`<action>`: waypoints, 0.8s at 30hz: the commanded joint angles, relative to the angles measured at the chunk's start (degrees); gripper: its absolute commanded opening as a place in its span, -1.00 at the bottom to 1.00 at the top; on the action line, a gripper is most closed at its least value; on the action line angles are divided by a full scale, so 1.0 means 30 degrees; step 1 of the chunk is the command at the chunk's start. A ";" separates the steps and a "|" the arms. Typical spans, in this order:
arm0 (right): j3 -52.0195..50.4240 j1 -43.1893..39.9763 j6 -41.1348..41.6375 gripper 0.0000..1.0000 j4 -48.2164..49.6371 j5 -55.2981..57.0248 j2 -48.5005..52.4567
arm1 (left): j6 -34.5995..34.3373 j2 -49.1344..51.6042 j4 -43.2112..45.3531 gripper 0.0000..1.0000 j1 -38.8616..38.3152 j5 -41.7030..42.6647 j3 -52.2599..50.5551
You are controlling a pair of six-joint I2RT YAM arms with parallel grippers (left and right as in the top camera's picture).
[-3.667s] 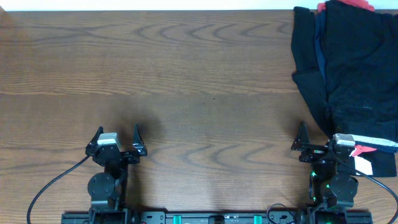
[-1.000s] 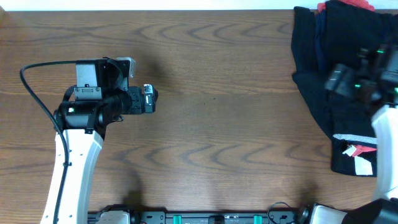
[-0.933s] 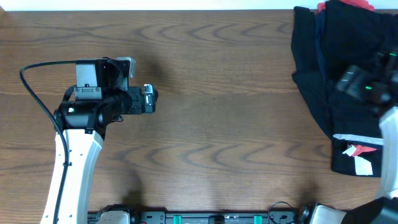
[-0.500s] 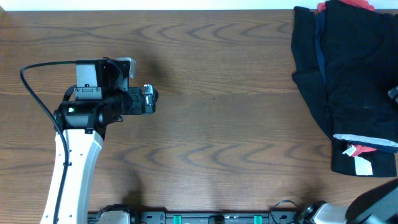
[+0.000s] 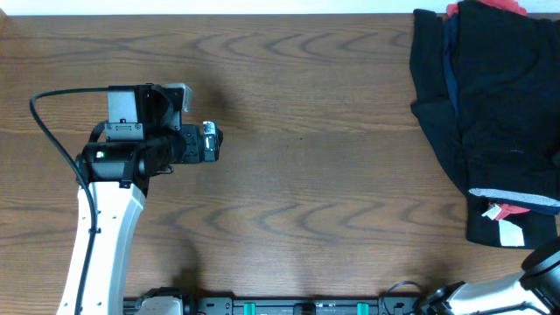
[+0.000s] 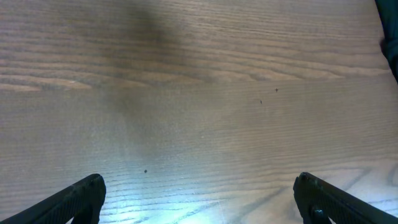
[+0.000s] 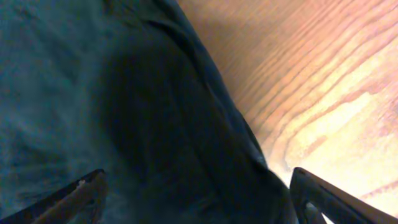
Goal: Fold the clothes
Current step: 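Reach the right gripper into the clothes pile and grasp the black shorts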
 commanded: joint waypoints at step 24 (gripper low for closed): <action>0.0000 -0.1464 -0.0415 -0.97 0.0357 -0.1596 0.1173 | 0.0350 0.0124 -0.0182 0.96 -0.0058 -0.1115 0.0284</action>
